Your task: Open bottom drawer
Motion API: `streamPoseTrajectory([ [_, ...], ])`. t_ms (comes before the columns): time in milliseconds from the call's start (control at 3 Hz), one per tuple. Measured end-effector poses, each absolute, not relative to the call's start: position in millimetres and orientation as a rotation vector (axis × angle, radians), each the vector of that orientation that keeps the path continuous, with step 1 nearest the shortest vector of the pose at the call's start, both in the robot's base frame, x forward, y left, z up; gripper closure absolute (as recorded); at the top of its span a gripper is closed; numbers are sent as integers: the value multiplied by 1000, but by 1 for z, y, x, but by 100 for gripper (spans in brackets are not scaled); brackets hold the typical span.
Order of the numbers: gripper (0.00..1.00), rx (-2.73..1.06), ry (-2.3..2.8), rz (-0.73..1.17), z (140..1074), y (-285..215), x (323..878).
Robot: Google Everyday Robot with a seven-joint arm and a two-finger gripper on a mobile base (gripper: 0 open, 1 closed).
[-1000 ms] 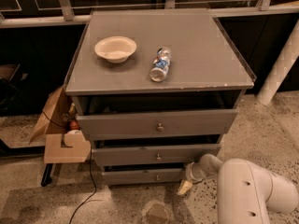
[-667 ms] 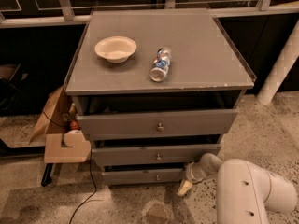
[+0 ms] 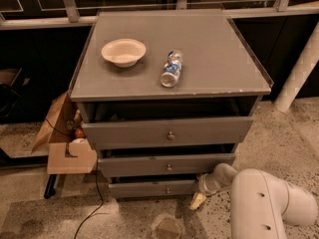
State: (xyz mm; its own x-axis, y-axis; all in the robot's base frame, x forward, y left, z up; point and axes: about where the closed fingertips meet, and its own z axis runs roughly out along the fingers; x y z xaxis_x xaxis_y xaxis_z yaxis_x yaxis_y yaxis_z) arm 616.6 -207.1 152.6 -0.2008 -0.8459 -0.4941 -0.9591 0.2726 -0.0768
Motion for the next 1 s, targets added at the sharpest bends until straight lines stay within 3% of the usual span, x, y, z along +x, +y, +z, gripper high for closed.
streamPoseTrajectory([
  [1000, 0, -1598, 2231, 554, 169, -233, 562],
])
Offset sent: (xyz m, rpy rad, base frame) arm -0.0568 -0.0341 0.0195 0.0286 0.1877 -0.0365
